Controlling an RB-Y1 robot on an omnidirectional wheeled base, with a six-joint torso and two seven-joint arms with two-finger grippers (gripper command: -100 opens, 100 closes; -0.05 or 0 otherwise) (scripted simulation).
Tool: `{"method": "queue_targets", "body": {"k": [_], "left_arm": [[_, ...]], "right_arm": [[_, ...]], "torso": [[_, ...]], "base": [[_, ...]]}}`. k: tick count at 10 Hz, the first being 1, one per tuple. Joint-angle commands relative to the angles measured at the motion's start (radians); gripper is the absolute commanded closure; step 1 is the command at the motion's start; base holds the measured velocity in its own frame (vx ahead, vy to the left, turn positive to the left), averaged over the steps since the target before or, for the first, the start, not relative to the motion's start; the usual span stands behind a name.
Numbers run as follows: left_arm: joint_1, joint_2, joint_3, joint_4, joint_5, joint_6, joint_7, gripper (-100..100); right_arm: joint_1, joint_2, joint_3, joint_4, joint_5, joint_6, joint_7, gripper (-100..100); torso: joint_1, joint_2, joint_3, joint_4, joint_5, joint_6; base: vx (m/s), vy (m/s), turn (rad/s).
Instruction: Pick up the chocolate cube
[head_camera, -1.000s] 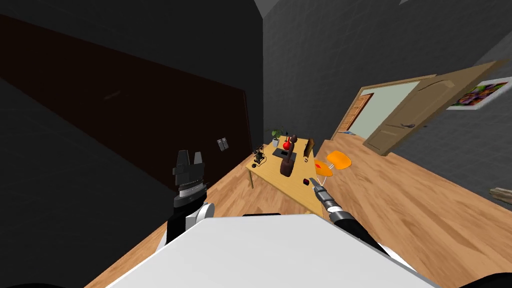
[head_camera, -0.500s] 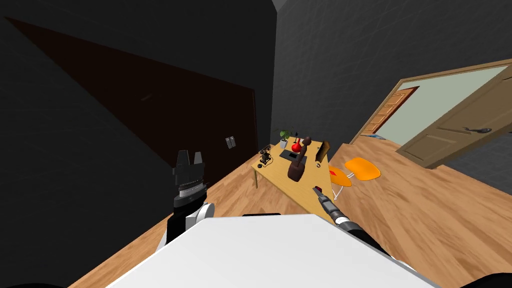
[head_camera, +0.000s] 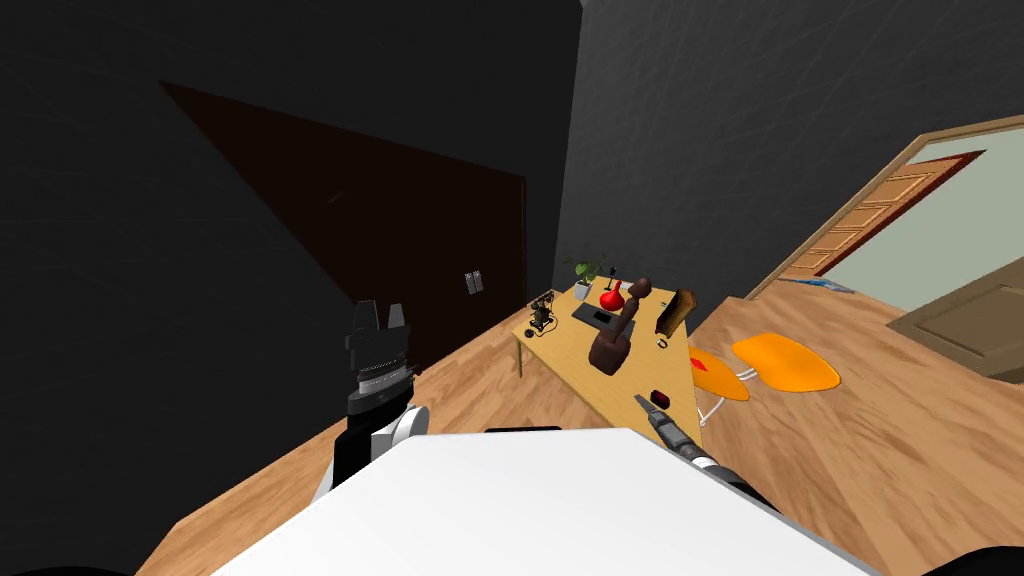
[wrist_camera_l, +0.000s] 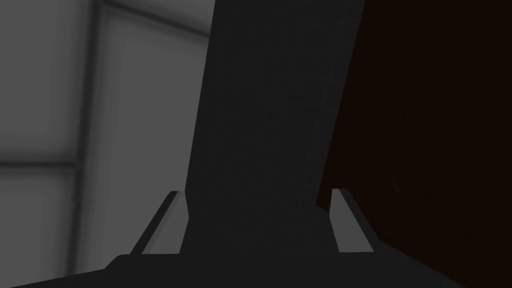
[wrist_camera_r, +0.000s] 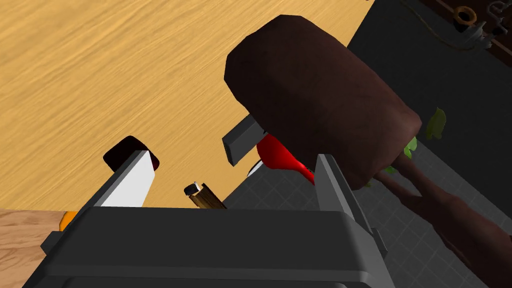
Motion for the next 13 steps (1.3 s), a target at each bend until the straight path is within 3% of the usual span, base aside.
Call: {"method": "queue_targets", "body": {"k": [1,2,4,5,7,8,13], "left_arm": [[0.000,0.000,0.000,0.000,0.000,0.000,0.000,0],[0.000,0.000,0.000,0.000,0.000,0.000,0.000,0],[0.000,0.000,0.000,0.000,0.000,0.000,0.000,0],[0.000,0.000,0.000,0.000,0.000,0.000,0.000,0],[0.000,0.000,0.000,0.000,0.000,0.000,0.000,0],[0.000,0.000,0.000,0.000,0.000,0.000,0.000,0],[0.000,0.000,0.000,0.000,0.000,0.000,0.000,0]], "right_arm": [[0.007,-0.036,0.026,0.050,-0.021,0.025,0.017,-100],[0.007,-0.036,0.026,0.050,-0.021,0.025,0.017,-100],[0.020,-0.098,0.078,0.126,-0.058,0.065,0.044,-100],[0.020,-0.098,0.078,0.126,-0.058,0.065,0.044,-100],[0.032,-0.159,0.134,0.198,-0.094,0.105,0.069,-100],[0.032,-0.159,0.134,0.199,-0.094,0.105,0.069,-100],[0.049,-0.289,0.278,0.354,-0.175,0.196,0.116,-100]], "torso": [[0.000,0.000,0.000,0.000,0.000,0.000],[0.000,0.000,0.000,0.000,0.000,-0.001],[-0.001,0.000,0.000,0.000,0.000,-0.001],[-0.002,-0.001,0.000,0.000,0.000,-0.001],[-0.001,-0.001,0.000,0.000,0.000,-0.001],[-0.002,0.000,0.000,0.000,0.000,-0.001],[-0.004,0.000,0.000,0.000,-0.001,0.000]], "base": [[0.029,-0.007,0.290],[0.024,-0.014,0.128],[0.031,-0.024,0.370],[0.031,-0.034,0.159],[0.024,-0.032,0.376],[0.015,-0.043,0.135],[0.013,-0.063,0.370]]}}
